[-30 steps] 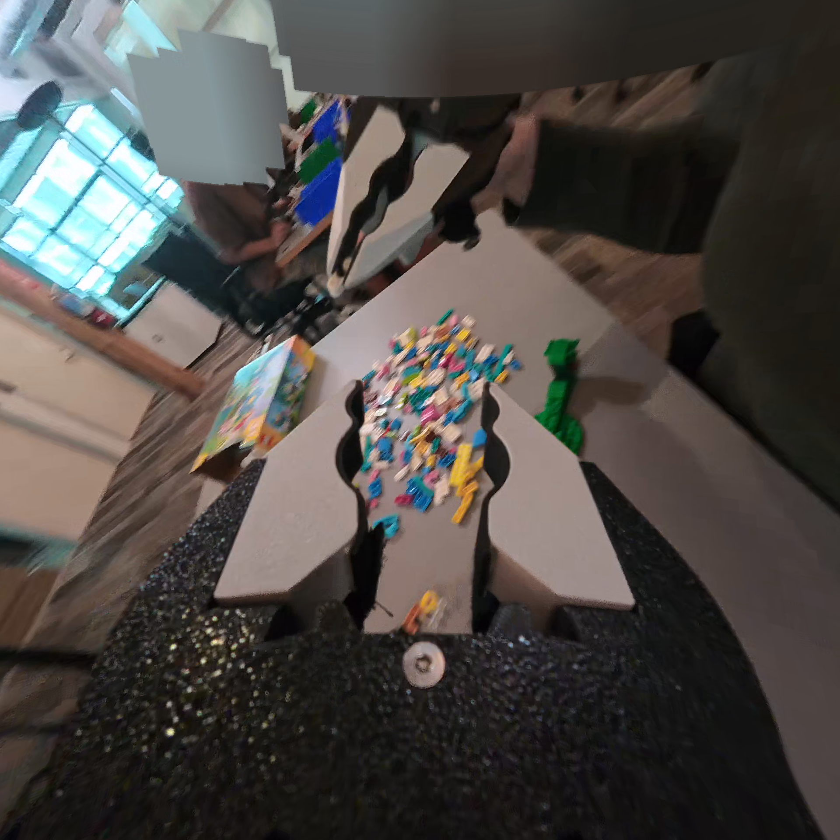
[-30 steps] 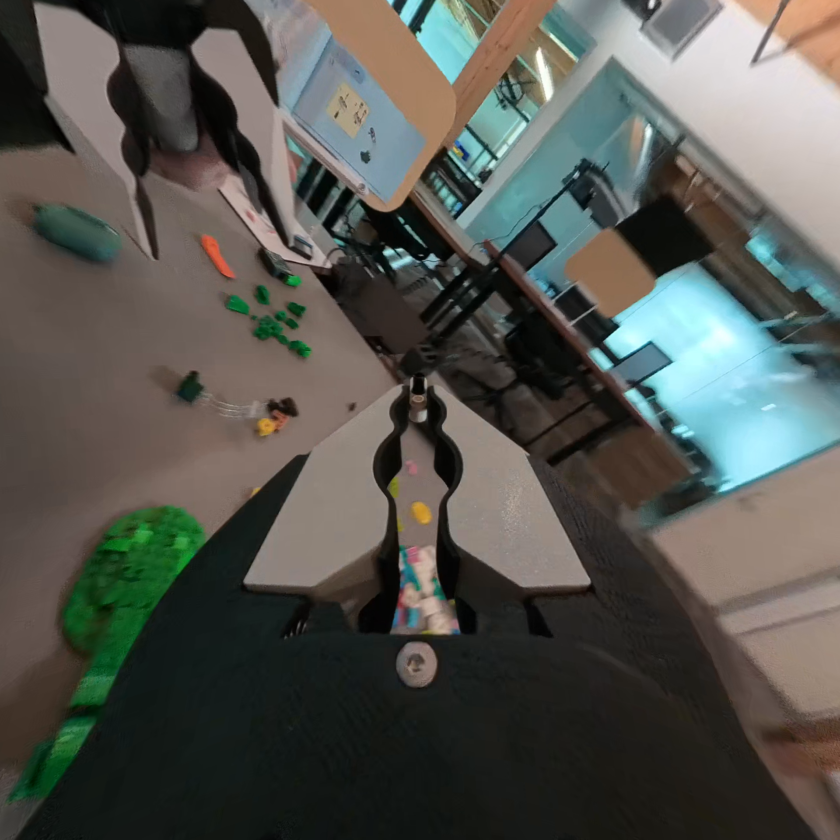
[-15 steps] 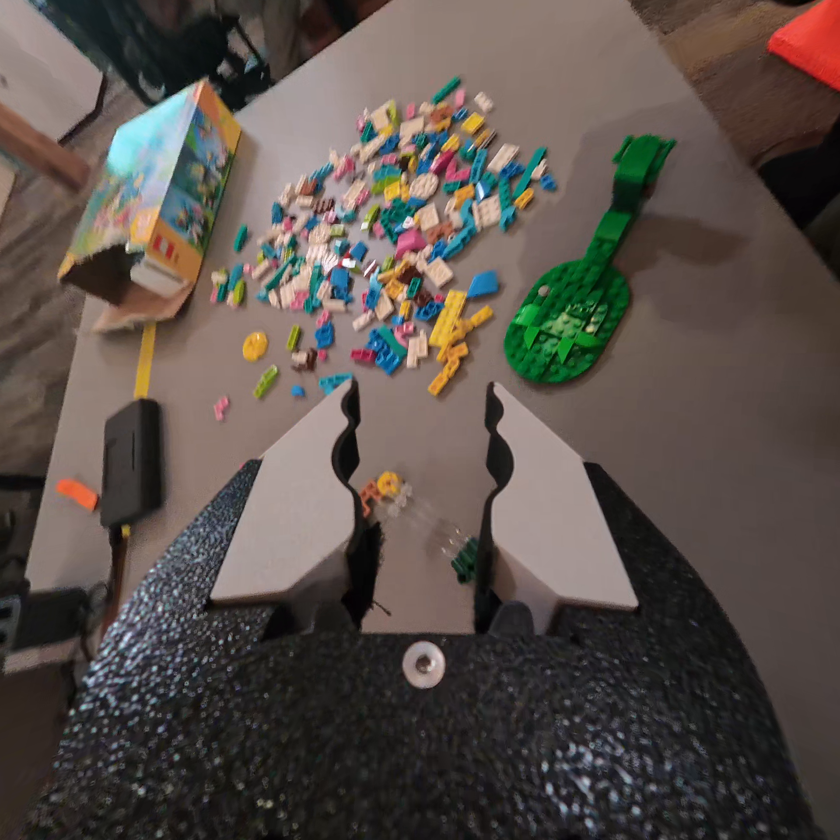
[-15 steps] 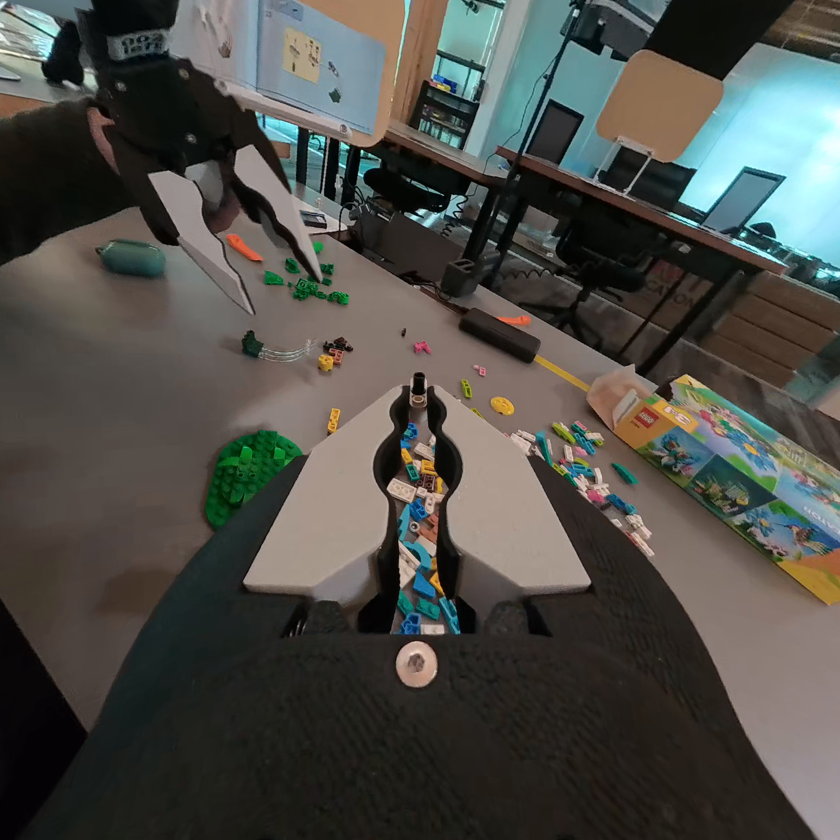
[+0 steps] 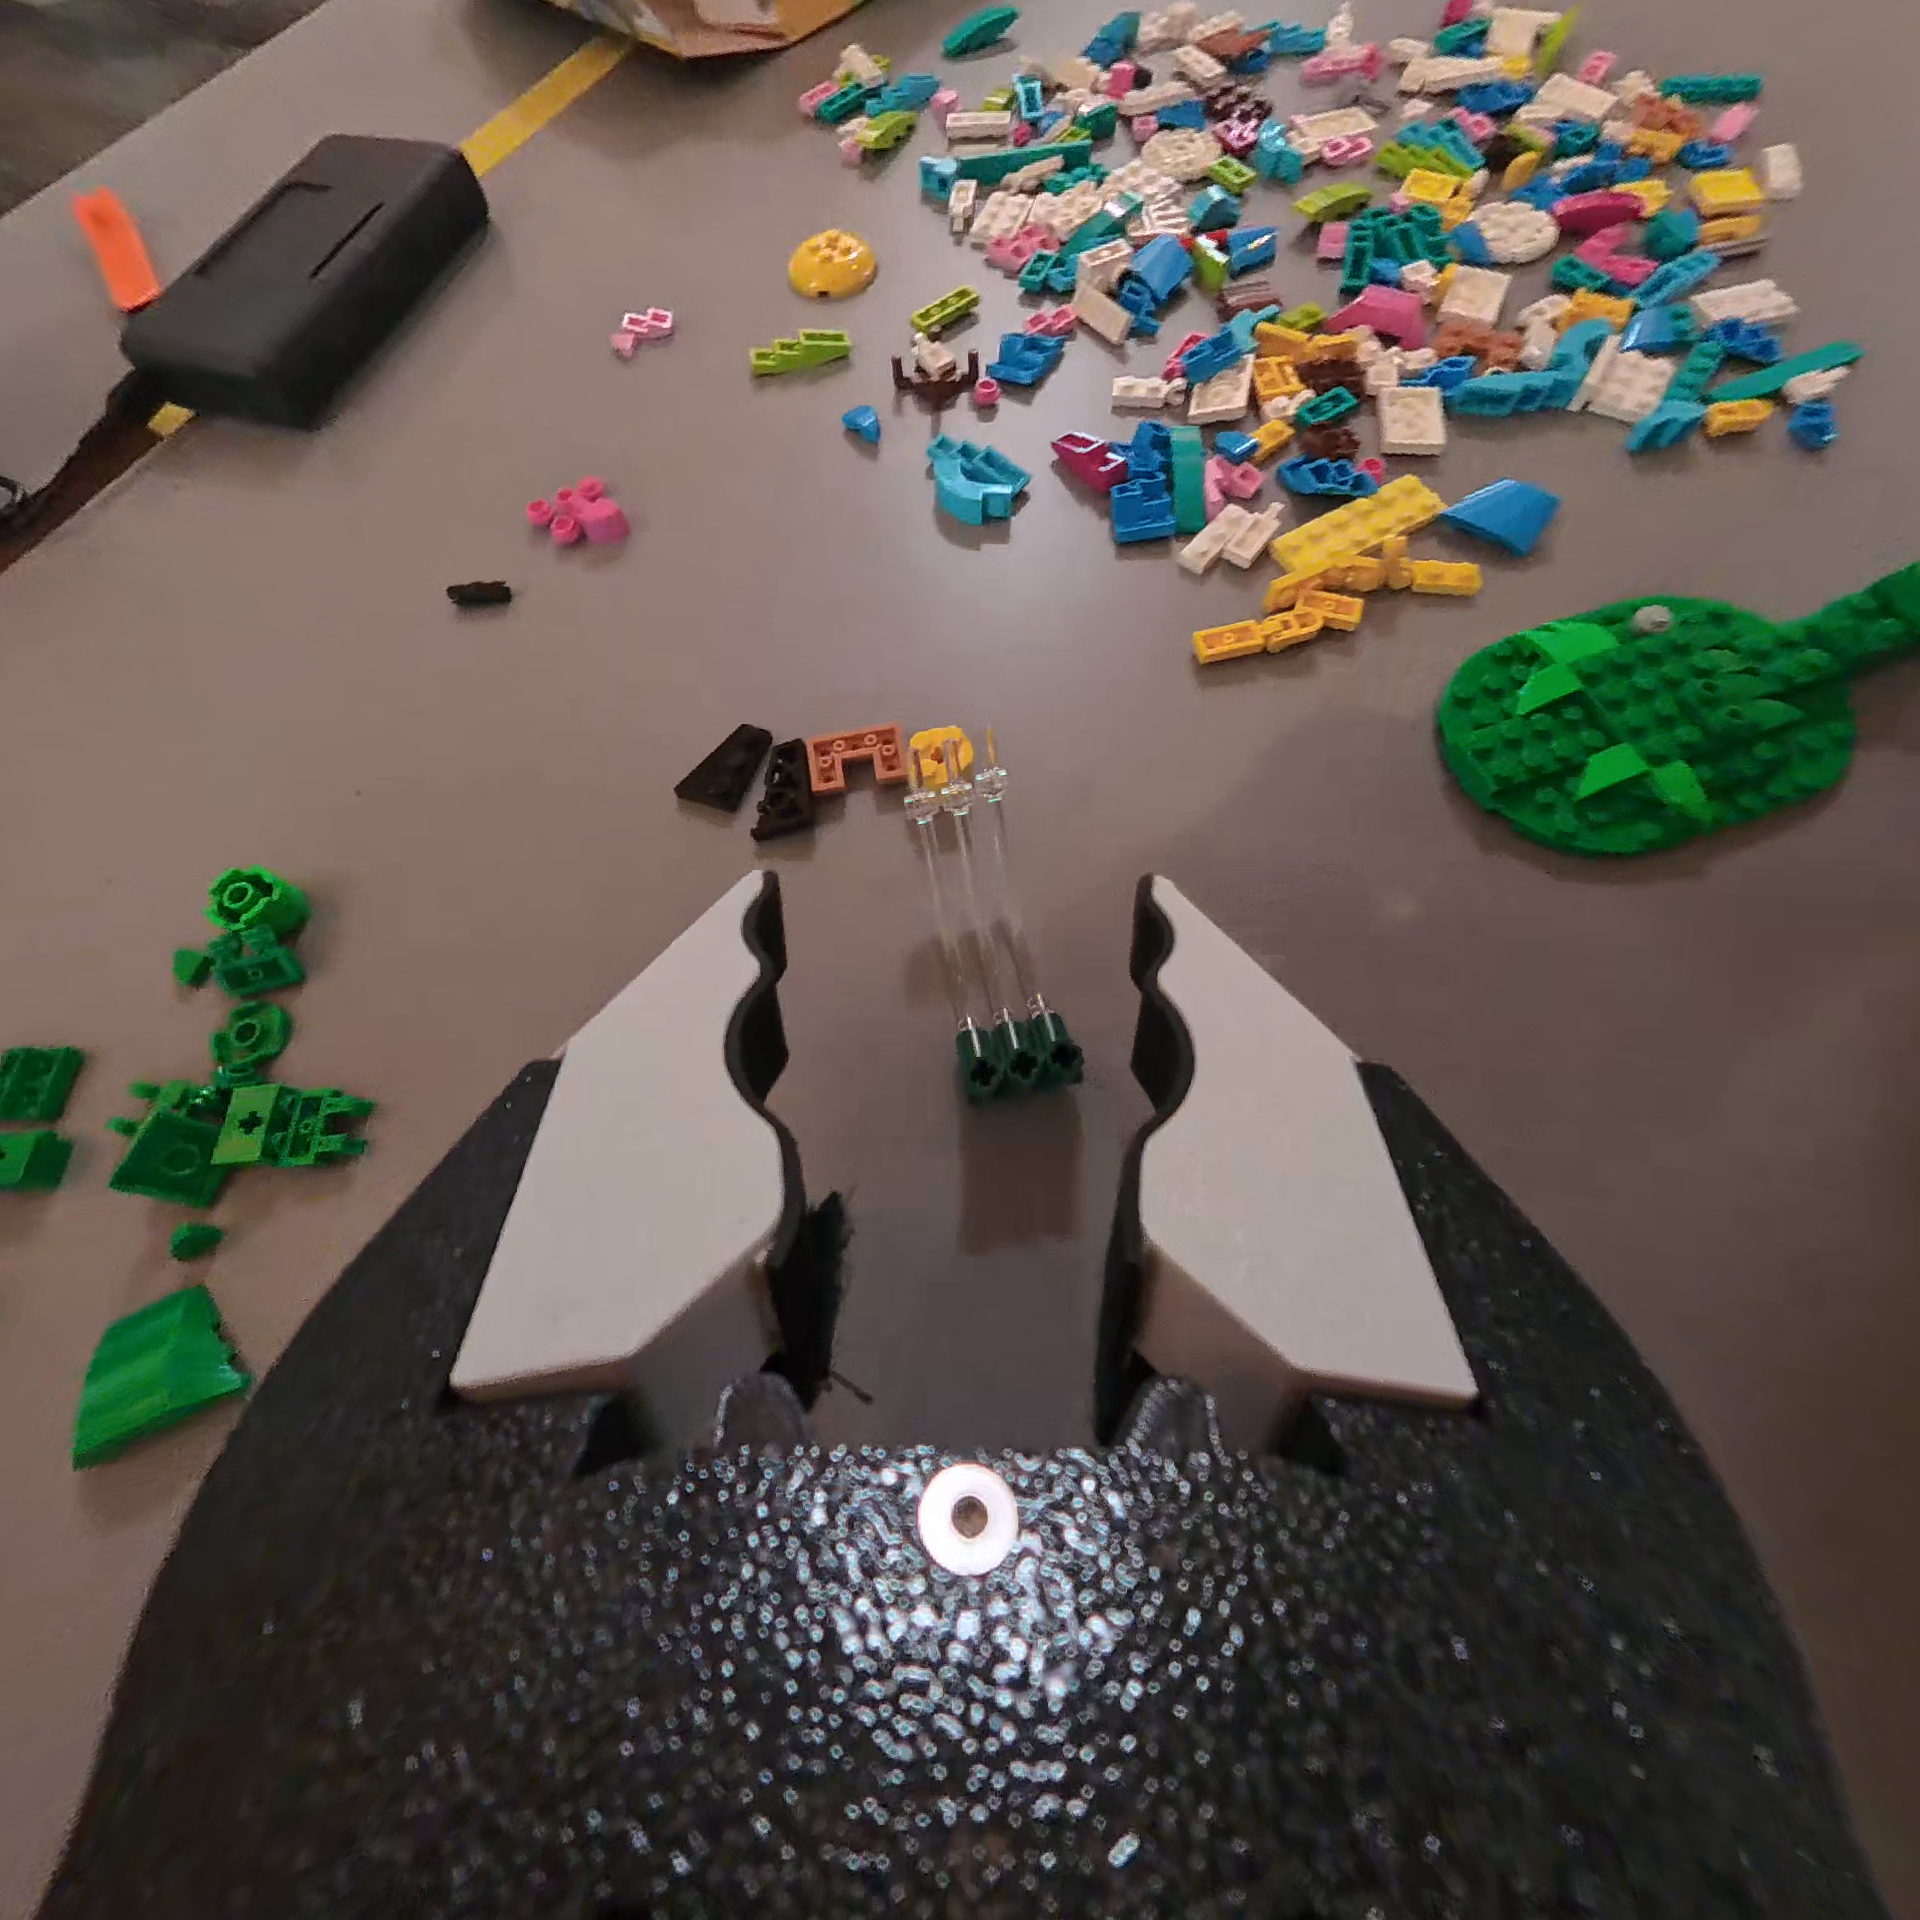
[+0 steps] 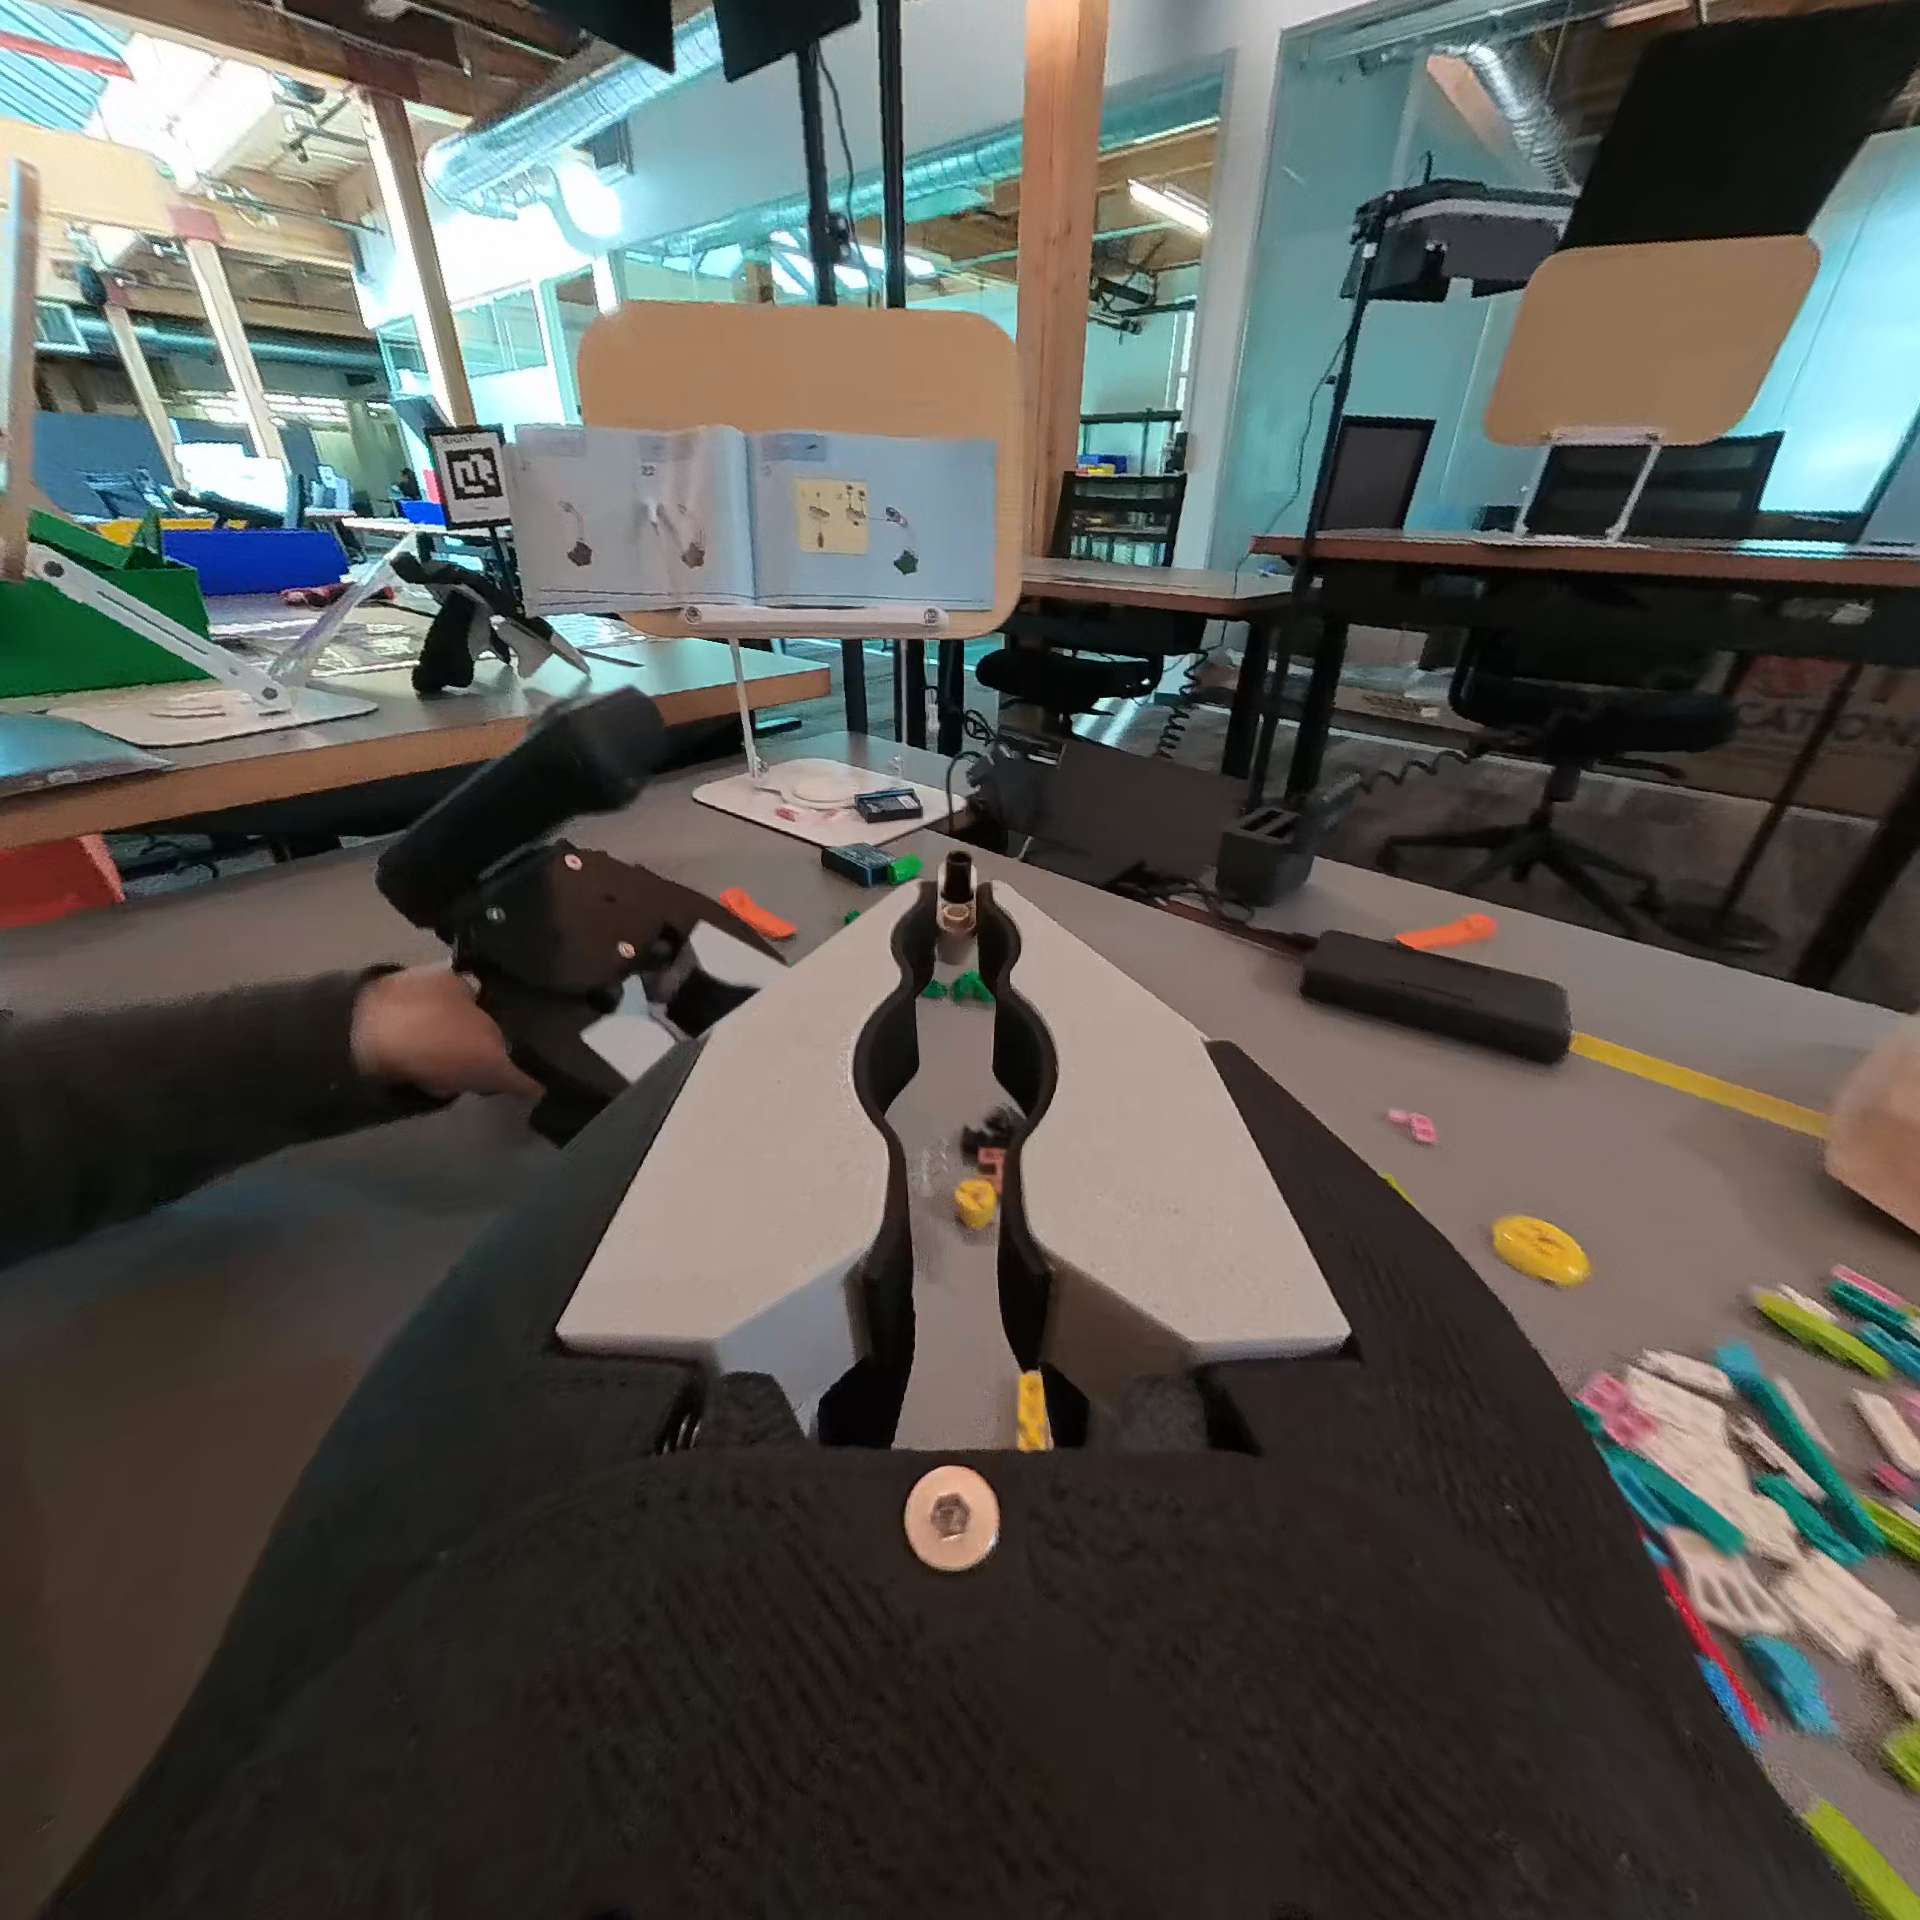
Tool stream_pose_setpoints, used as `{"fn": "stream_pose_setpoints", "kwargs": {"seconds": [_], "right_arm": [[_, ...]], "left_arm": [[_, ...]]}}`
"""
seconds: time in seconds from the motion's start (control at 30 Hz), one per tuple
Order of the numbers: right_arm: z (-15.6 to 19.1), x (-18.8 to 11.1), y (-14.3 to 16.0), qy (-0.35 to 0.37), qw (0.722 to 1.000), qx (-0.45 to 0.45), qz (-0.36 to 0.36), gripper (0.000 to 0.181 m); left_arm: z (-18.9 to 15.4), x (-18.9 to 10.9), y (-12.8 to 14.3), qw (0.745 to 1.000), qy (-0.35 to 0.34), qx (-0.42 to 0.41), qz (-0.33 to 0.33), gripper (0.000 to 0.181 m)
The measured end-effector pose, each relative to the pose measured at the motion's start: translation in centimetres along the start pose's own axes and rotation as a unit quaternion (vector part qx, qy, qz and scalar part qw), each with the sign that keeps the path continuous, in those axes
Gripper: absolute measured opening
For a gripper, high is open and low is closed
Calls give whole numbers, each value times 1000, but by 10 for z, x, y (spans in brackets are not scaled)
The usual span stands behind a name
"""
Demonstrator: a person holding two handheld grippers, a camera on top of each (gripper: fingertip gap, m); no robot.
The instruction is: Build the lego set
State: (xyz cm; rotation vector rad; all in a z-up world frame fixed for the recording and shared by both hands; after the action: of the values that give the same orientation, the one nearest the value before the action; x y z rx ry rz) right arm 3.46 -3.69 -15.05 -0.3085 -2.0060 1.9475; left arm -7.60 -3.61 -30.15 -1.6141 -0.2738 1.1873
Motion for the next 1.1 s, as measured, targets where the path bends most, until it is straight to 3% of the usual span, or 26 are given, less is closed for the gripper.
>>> {"fn": "stream_pose_setpoints", "kwargs": {"seconds": [0.2,0.37,0.5,0.73,1.0,1.1], "right_arm": [[11,27,-2,9,998,18,-53,6],[14,41,3,11,996,40,-80,6],[16,47,6,12,995,33,-88,6],[19,50,12,7,995,40,-95,6],[20,53,18,2,994,50,-98,6],[18,55,14,8,993,52,-101,6]], "left_arm": [[-9,14,20,997,-17,-24,73,80],[-9,13,26,996,-38,-27,78,76],[-16,11,28,996,-27,-50,71,61],[-15,11,28,996,-29,-59,62,51],[-23,14,25,998,-17,-40,48,16],[-24,16,23,998,-20,-28,48,16]]}}
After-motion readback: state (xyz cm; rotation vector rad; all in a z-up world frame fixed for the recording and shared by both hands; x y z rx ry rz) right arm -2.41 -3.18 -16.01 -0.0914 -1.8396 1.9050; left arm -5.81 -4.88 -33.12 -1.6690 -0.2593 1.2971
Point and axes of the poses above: each gripper's, where its closed fingertips meet, x out along the fingers, y out of its underside, z = x × y across the jaws, the point moved 1 cm from there along -x, back along the fingers, and after that the axes turned 1 degree about -z, right-handed, at the moved point
